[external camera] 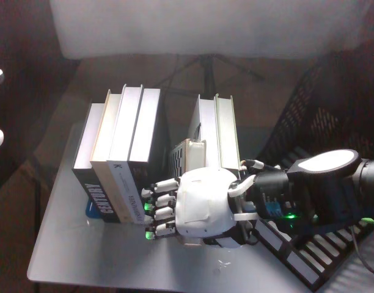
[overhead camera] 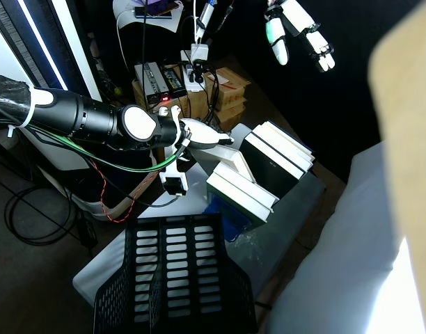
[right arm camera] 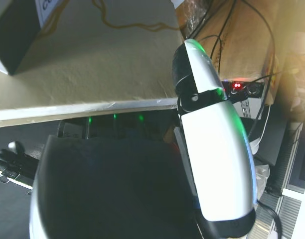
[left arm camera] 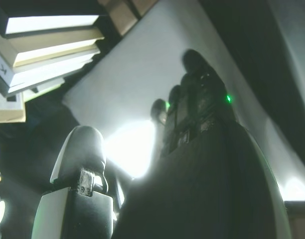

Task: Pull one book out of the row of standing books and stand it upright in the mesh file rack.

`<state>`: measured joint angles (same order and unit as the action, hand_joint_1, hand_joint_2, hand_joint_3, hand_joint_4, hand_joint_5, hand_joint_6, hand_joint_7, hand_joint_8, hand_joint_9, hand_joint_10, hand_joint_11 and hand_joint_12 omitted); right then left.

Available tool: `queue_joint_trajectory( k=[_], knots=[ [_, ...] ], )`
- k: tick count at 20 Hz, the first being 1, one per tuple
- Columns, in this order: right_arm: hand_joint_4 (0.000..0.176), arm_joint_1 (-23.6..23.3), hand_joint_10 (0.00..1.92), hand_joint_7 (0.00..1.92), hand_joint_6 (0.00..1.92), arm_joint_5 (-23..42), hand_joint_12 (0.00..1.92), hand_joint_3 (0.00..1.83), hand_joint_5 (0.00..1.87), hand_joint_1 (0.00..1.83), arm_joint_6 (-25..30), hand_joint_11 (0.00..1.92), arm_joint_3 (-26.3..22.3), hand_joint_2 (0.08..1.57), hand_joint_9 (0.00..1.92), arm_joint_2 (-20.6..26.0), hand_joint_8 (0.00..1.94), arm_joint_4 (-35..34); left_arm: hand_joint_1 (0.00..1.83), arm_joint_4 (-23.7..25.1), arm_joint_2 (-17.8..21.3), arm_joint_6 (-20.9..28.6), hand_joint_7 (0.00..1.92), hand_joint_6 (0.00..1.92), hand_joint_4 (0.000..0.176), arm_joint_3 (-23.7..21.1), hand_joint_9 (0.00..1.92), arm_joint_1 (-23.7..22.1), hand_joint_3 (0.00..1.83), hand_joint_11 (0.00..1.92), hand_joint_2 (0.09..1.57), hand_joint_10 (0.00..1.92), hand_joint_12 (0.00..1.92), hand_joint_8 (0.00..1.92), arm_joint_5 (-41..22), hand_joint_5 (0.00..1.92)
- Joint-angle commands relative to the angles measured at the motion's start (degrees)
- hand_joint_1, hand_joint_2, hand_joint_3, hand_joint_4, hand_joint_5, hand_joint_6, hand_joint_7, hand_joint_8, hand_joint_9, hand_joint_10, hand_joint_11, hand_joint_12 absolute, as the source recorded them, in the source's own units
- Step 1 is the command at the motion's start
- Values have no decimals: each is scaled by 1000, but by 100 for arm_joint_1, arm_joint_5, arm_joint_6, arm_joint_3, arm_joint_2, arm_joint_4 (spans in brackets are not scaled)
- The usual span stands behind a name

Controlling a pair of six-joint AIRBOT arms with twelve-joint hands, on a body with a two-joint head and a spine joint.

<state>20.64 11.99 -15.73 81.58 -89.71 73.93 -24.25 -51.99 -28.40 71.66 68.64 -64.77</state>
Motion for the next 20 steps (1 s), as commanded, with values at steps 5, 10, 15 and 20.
queue_joint_trajectory(
  k=[5, 10, 15, 20],
  knots=[
    [0, 109, 1319, 1004, 1080, 55, 1592, 6, 815, 1358, -119, 388, 35, 1140, 778, 265, 899, -553, 450, 149, 38, -2, 144, 1, 16, 168, 0, -363, 0, 0, 1406, 407, 1603, 8, -478, 109],
    [0, 150, 1424, 976, 1161, 125, 1769, 1, 828, 1363, -178, 388, 20, 1155, 776, 345, 1014, -708, 472, 408, -63, -14, 153, 4, 32, 299, 0, -711, 0, 0, 1391, 486, 1844, 10, -288, 141],
    [0, 156, 1360, 1060, 1056, 130, 1725, 0, 888, 1373, -206, 367, -8, 1126, 816, 391, 893, -774, 481, 393, -118, -1, 87, 1, 18, 308, 0, -722, 1, 0, 1387, 269, 1463, 1, -322, 122],
    [0, 121, 1399, 1008, 1105, 125, 1778, 2, 859, 1368, -206, 375, -19, 1140, 800, 415, 967, -788, 476, 347, -130, 1, 125, 2, 11, 293, 0, -721, 0, 0, 1383, 437, 1359, 3, -365, 136]
  ],
)
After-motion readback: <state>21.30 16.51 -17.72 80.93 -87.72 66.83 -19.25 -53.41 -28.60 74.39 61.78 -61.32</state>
